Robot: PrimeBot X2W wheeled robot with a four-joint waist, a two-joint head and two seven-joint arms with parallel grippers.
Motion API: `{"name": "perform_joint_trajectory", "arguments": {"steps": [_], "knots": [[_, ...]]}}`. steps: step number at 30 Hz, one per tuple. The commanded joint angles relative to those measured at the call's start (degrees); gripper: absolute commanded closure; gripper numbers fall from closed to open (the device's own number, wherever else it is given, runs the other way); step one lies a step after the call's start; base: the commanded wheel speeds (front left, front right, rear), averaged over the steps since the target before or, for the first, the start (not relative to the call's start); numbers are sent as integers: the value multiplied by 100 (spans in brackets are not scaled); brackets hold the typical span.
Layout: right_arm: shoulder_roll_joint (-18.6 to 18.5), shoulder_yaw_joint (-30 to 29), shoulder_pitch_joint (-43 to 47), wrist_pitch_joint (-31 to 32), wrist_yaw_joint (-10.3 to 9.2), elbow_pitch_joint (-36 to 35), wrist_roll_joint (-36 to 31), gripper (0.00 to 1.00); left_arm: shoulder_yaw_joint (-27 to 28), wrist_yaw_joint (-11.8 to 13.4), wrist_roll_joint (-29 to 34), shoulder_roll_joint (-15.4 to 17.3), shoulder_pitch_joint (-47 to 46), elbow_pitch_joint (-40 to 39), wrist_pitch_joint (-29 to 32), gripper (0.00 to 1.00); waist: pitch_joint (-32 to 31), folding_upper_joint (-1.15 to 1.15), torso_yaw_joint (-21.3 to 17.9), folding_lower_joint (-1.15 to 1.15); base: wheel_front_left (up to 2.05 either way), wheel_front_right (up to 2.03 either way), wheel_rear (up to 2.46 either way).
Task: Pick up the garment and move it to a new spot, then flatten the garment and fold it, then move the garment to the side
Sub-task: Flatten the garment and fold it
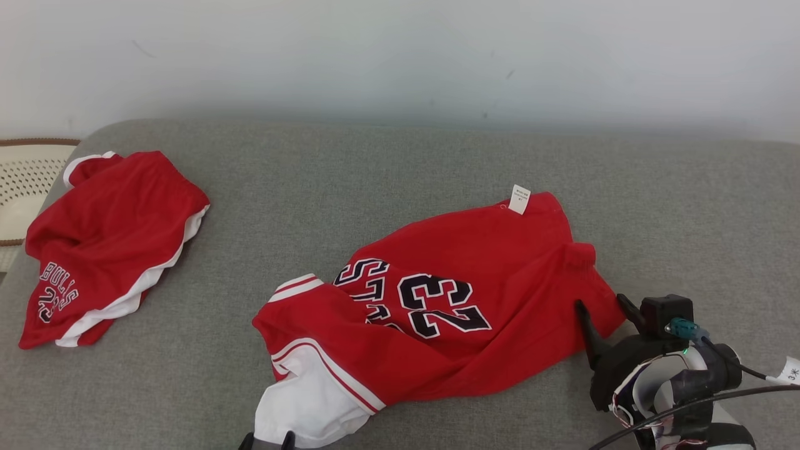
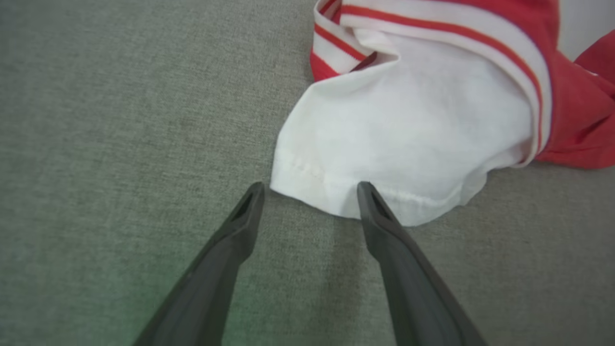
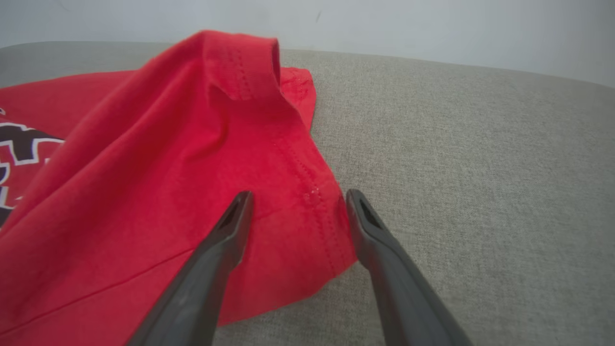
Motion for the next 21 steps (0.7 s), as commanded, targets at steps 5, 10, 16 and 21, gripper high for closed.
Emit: {"name": "perform_joint_trajectory", "arguments": {"steps": [5, 10, 16, 21], "knots": [[-33, 159, -212, -33, 1, 68, 157, 100, -107, -46, -91, 2, -291, 300, -14, 100, 102, 0, 37, -1, 0, 0, 0], [-125, 45, -26, -35, 1, -293, 135, 100, -102, -18, -128, 7, -325, 233, -15, 100, 91, 0, 27, -1, 0, 0, 0], [-154, -239, 301, -37, 1, -811, 59, 100, -26, 27, -160, 2, -79, -45, -16, 100, -6, 0, 0, -1, 0, 0, 0], [-137, -413, 512, -37, 1, -1185, 95, 100, 64, 55, -107, 4, 60, -436, -16, 100, -44, 0, 14, -1, 0, 0, 0]]}}
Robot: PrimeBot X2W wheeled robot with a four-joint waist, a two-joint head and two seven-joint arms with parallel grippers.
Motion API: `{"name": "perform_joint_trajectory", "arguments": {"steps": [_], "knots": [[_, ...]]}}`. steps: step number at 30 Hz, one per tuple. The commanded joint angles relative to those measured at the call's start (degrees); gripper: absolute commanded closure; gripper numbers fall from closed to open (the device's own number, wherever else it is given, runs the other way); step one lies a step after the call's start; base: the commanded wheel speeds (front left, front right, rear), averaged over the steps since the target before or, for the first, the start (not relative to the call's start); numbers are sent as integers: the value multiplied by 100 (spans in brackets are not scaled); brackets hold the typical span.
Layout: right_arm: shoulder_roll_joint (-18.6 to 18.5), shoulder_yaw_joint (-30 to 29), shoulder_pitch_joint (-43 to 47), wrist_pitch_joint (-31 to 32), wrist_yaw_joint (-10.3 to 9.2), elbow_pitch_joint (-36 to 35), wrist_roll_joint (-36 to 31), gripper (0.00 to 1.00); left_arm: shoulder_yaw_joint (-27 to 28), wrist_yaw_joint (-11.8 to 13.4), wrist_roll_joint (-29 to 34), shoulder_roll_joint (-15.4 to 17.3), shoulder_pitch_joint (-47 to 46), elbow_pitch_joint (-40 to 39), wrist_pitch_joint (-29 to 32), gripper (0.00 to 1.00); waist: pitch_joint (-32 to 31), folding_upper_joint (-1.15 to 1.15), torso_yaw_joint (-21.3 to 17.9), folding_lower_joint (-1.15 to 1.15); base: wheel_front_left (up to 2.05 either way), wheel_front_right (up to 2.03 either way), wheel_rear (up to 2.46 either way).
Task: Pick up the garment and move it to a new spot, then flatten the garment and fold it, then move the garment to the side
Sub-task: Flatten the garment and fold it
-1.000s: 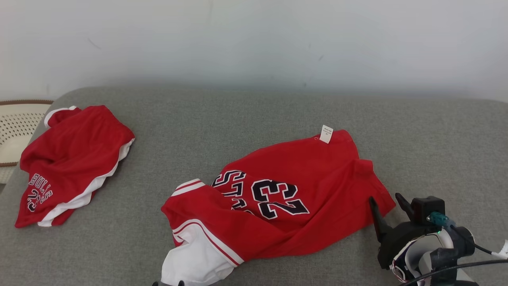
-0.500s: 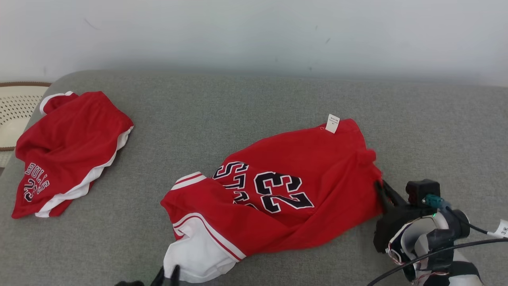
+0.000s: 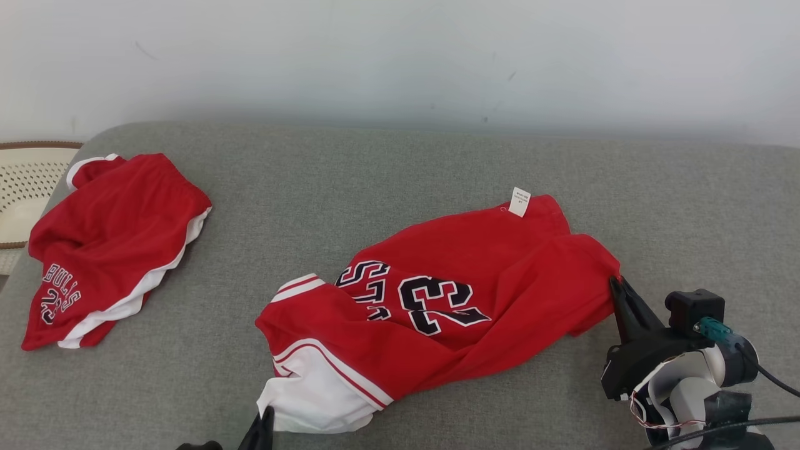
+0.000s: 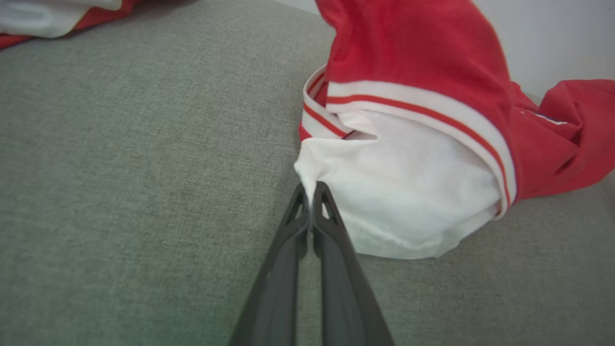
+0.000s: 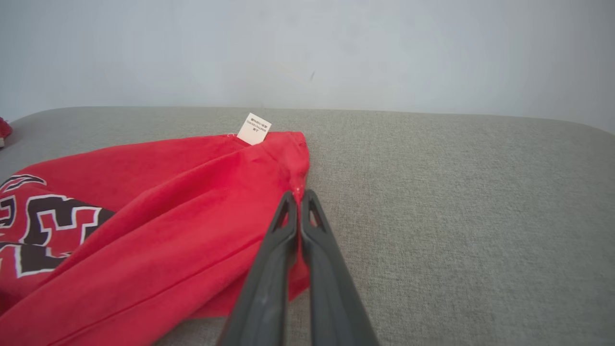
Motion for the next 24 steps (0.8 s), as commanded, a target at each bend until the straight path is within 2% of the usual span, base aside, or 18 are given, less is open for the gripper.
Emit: {"name": "perform_joint_trajectory", "arguments": {"steps": [1, 6, 11, 15, 18, 24], "knots": [[-1, -36, 119, -28, 1, -133, 14, 100, 40, 8, 57, 5, 136, -126, -7, 100, -11, 0, 16, 0, 0, 0, 0], [-28, -181, 448, -29, 1, -908, 56, 100, 166, 36, 77, 5, 363, -934, -8, 100, -36, 0, 60, 0, 0, 0, 0], [-161, -231, 677, -26, 1, -1589, 122, 100, 420, -61, 366, 53, 323, -1760, -7, 100, -43, 0, 115, 0, 0, 0, 0], [-235, -143, 536, 23, 1, -1997, 311, 100, 513, -174, 587, 275, -68, -2214, -8, 100, 27, 0, 78, 0, 0, 0, 0], [-282, -15, 248, 193, 1, -2288, 528, 100, 502, -296, 685, 610, -592, -2349, 88, 100, 159, 0, -12, 0, 0, 0, 0], [-383, 294, -1012, 800, 1, -2299, 1178, 100, 353, -488, 554, 1145, -2238, -2315, 681, 100, 715, 0, -264, 0, 0, 0, 0]]}}
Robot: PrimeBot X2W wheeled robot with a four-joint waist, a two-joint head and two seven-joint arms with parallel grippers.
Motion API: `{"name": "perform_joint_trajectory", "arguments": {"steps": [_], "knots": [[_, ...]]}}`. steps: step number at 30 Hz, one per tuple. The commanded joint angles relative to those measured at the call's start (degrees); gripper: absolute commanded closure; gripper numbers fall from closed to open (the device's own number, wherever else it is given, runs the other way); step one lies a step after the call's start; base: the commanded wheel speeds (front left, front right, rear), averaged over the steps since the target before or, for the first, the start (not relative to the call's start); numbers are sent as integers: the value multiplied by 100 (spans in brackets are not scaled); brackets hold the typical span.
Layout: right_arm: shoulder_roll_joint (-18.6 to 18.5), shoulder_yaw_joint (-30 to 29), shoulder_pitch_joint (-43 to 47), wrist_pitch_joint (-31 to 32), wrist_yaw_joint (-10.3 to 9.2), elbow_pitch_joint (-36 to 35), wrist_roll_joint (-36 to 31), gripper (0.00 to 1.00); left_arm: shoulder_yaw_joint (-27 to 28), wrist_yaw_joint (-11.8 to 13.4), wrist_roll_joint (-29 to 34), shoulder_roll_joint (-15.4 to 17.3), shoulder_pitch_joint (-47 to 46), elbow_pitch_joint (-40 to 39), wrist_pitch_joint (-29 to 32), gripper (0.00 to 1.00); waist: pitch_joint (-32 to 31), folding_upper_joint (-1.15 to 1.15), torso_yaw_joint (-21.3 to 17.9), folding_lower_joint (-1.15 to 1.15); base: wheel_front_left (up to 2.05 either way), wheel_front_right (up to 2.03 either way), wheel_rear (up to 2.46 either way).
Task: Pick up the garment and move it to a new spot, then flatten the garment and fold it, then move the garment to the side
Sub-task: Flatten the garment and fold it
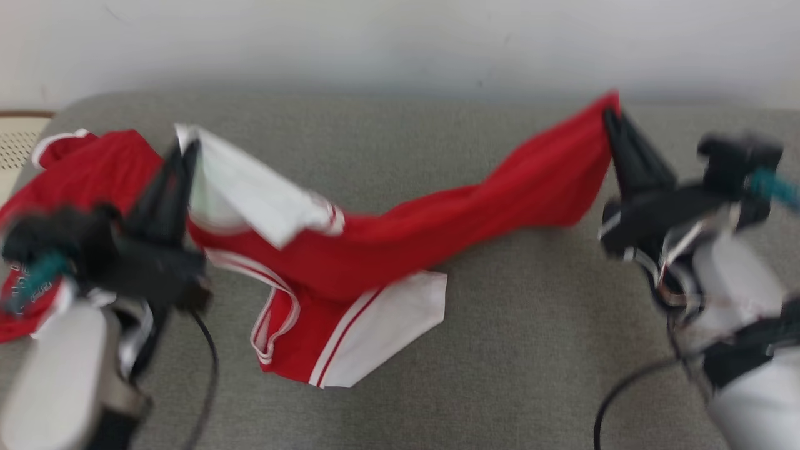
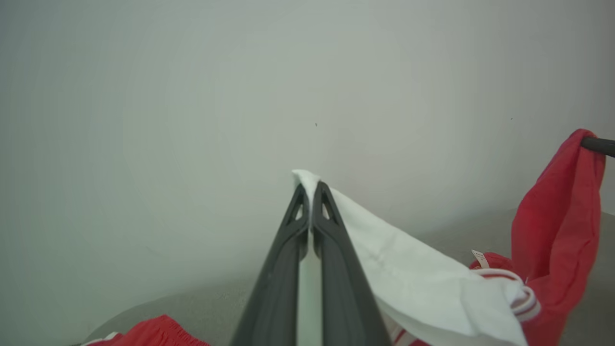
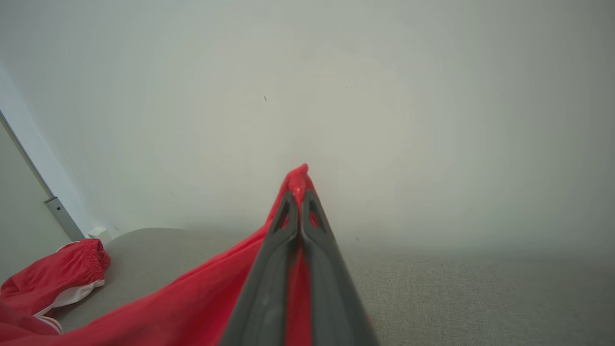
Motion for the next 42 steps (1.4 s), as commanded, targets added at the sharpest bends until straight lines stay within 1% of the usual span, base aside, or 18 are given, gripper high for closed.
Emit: {"name": "perform_joint_trajectory", "arguments": {"steps": [1, 3, 4, 6, 8, 13, 16, 17, 18, 20, 21, 24, 28, 32, 36, 38, 42], "knots": [[-100, 112, -498, 150, 1, 115, 85, 100, -69, -37, -13, 196, -530, 114, 132, 100, 470, -1, -231, 0, 0, 0, 0], [-36, 210, -1151, 373, 1, 344, 372, 100, -154, -69, -111, 356, -1291, 308, 354, 100, 749, -1, -320, 0, 0, 0, 0], [-63, 237, -1497, 449, 1, 498, 431, 100, -213, -79, -115, 422, -1661, 422, 407, 100, 871, -1, -353, 0, 0, 0, 0], [-45, 262, -2273, 562, 1, 821, 618, 100, -288, -76, -264, 475, -2442, 725, 573, 100, 1133, -1, -420, 0, 0, 0, 0], [28, 206, -3027, 683, 1, 1194, 801, 100, -426, -79, -263, 628, -3238, 1038, 736, 100, 1400, -1, -496, 0, 0, 0, 0], [267, -132, -4629, 675, 1, 2262, 1145, 100, -818, -80, -378, 756, -5072, 1923, 782, 100, 1745, -1, -633, 0, 0, 0, 0], [491, -284, -5339, 502, 1, 2884, 1150, 100, -981, -82, -353, 708, -5920, 2404, 682, 100, 1741, -1, -753, 0, 0, 0, 0], [540, -317, -5737, 362, 1, 3291, 1019, 100, -1032, -82, -372, 637, -6332, 2726, 723, 100, 1682, -1, -822, 0, 0, 0, 0], [557, -303, -5930, 293, 1, 3477, 932, 100, -1049, -82, -335, 640, -6594, 2859, 718, 100, 1655, -1, -852, 0, 0, 0, 0], [641, -338, -6277, 126, 1, 3827, 816, 100, -1062, -82, -363, 547, -6986, 3137, 723, 100, 1623, -1, -906, 0, 0, 0, 0], [641, -338, -6277, 126, 1, 3827, 816, 100, -1062, -82, -363, 547, -6986, 3137, 723, 100, 1623, -1, -906, 0, 0, 0, 0], [674, -315, -6677, -130, 1, 4231, 598, 100, -1086, -60, -362, 415, -7410, 3490, 630, 100, 1653, -1, -938, 0, 0, 0, 0], [684, -301, -7024, -428, 1, 4541, 438, 100, -1122, -10, -316, 271, -7738, 3821, 369, 100, 1789, -1, -897, 0, 0, 0, 0], [685, -144, -7037, -467, 1, 4657, 425, 100, -1233, -28, -280, 279, -7787, 4085, 238, 100, 2019, -1, -869, 0, 0, 0, 0], [646, 162, -6797, -478, 1, 4552, 475, 100, -1177, -34, -414, 323, -7621, 4297, 77, 100, 2208, -1, -870, 0, 0, 0, 0], [599, 310, -6618, -503, 1, 4406, 606, 100, -1162, -39, -477, 333, -7444, 4337, -64, 100, 2244, -1, -870, 0, 0, 0, 0], [447, 734, -6076, -530, 1, 3838, 969, 100, -1053, -45, -636, 378, -7077, 4168, -340, 100, 2206, -1, -844, 0, 0, 0, 0]]}}
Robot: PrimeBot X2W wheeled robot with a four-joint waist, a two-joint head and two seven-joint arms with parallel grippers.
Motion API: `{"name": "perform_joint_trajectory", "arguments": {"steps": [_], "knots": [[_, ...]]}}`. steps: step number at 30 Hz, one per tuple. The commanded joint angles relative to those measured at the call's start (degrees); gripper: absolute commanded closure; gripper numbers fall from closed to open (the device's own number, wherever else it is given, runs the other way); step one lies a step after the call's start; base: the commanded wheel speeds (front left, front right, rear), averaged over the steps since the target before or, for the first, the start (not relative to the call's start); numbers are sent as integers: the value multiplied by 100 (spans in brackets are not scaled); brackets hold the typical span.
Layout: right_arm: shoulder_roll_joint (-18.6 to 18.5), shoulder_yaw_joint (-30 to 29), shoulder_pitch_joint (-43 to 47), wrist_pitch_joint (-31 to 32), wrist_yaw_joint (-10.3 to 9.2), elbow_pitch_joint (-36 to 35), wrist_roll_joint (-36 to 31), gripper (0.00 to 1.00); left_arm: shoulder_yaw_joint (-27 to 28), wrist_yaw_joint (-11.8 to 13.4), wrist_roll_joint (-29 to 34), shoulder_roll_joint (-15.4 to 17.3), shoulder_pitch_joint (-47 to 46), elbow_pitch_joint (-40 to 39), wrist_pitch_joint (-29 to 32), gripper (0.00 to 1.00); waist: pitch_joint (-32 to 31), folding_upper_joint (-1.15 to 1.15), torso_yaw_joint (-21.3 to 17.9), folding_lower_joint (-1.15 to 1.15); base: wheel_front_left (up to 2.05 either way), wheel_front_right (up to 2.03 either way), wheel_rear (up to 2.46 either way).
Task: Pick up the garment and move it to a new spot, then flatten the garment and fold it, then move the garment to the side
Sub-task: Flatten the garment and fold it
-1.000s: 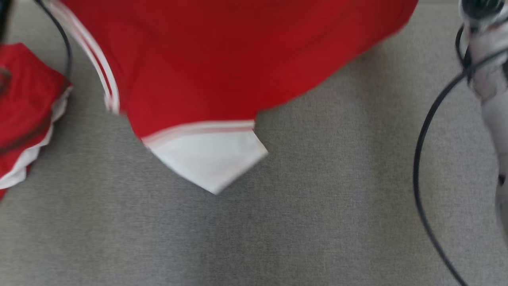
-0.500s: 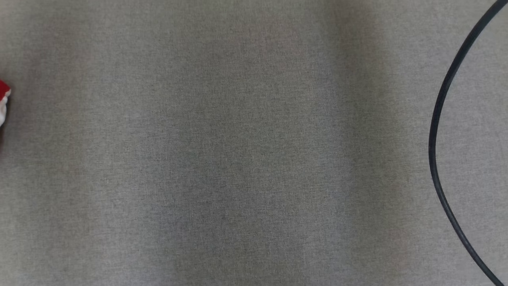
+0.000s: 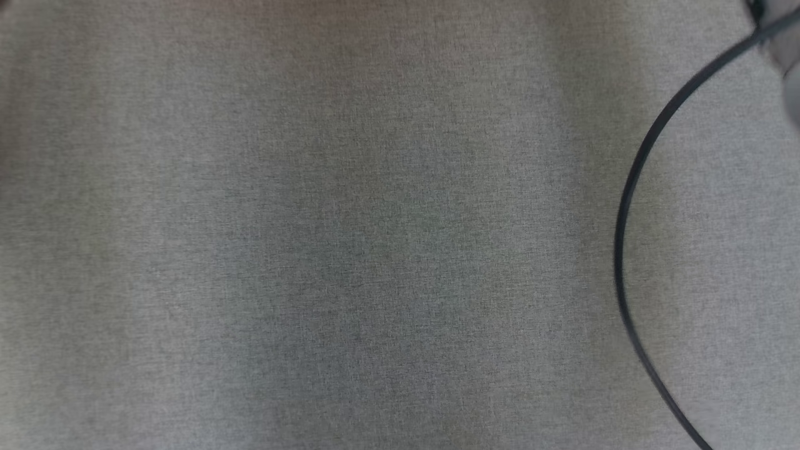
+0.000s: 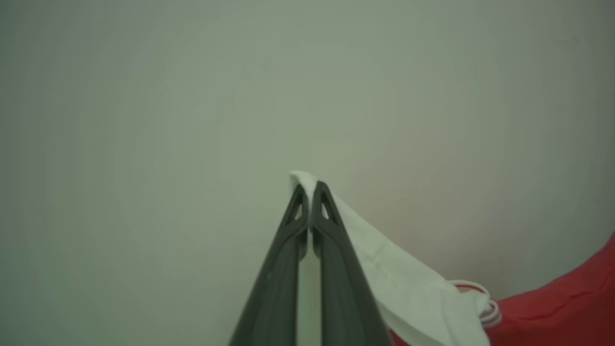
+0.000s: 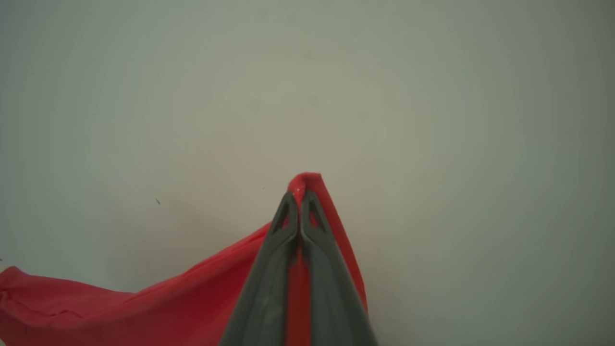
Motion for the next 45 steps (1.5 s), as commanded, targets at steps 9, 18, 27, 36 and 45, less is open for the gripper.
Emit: {"name": "perform_joint_trajectory", "arguments": {"steps": [9, 18, 27, 36, 45], "knots": [[-789, 905, 2164, -238, 3, -1744, 987, 100, 499, 300, -671, 203, 2440, -1749, -206, 100, -752, -1, 27, -2, 0, 0, 0], [-1344, 579, 4651, -277, 3, -3367, 1284, 100, 760, 1166, -1051, 248, 5822, -4557, 269, 100, -1273, -1, 108, -2, 0, 0, 0], [-1488, 119, 6796, -279, 3, -4272, 872, 100, 972, 1682, -1402, 5, 8362, -5752, 81, 100, -1692, -1, 114, -2, 0, 0, 0], [-1480, -350, 8354, -174, 2, -4684, 699, 100, 966, 1809, -1579, -521, 10299, -5799, -265, 100, -2140, -1, 141, -2, 0, 0, 0], [-1397, -951, 9590, 301, 0, -4875, 467, 100, 886, 1623, -1537, -889, 11250, -5338, -339, 100, -2500, -1, 399, -2, 0, 0, 0]]}}
